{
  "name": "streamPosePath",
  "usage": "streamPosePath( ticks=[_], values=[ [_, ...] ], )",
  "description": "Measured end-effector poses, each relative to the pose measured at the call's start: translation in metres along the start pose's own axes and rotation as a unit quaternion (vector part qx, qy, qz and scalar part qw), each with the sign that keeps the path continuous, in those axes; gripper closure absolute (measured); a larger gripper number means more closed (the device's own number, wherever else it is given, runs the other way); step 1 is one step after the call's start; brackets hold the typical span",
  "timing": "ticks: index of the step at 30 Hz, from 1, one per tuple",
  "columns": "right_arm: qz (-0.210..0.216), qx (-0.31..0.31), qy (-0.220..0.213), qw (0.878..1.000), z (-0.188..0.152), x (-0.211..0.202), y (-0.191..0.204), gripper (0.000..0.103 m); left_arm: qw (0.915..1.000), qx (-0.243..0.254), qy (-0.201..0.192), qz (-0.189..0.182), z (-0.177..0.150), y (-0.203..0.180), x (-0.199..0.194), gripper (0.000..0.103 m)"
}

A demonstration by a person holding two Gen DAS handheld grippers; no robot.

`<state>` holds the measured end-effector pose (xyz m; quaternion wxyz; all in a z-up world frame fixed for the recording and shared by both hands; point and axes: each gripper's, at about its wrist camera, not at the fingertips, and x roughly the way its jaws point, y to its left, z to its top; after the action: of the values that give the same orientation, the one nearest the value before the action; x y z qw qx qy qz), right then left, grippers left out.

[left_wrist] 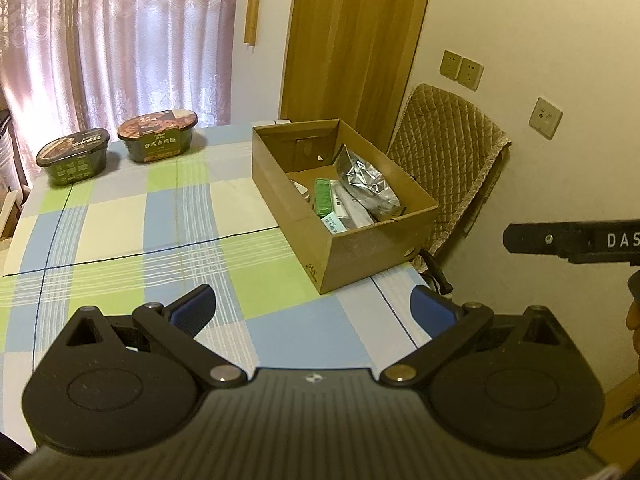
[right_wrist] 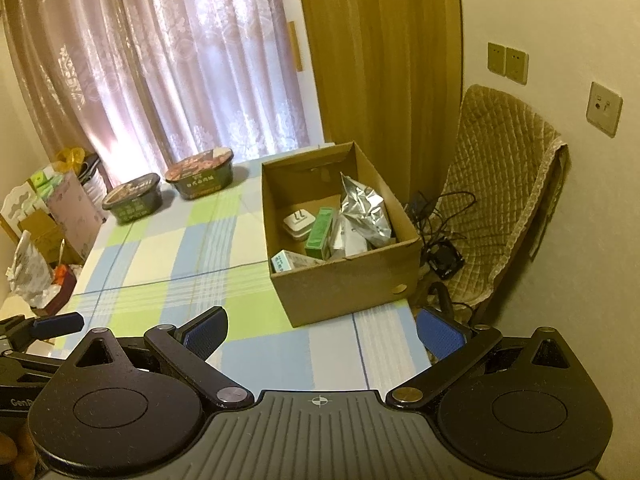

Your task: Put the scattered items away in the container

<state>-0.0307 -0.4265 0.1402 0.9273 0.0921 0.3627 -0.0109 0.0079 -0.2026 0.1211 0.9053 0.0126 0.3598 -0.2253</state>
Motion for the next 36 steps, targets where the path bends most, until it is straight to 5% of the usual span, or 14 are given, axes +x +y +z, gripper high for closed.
streamPosePath(
  ticks=[36],
  values=[
    [-0.007, -0.01, 0.016, 1.0, -0.019, 0.01, 0.017, 0.0, 0.9995, -0.02, 0.015, 0.017, -0.01, 0.015, 0.006, 0.001]
  ],
)
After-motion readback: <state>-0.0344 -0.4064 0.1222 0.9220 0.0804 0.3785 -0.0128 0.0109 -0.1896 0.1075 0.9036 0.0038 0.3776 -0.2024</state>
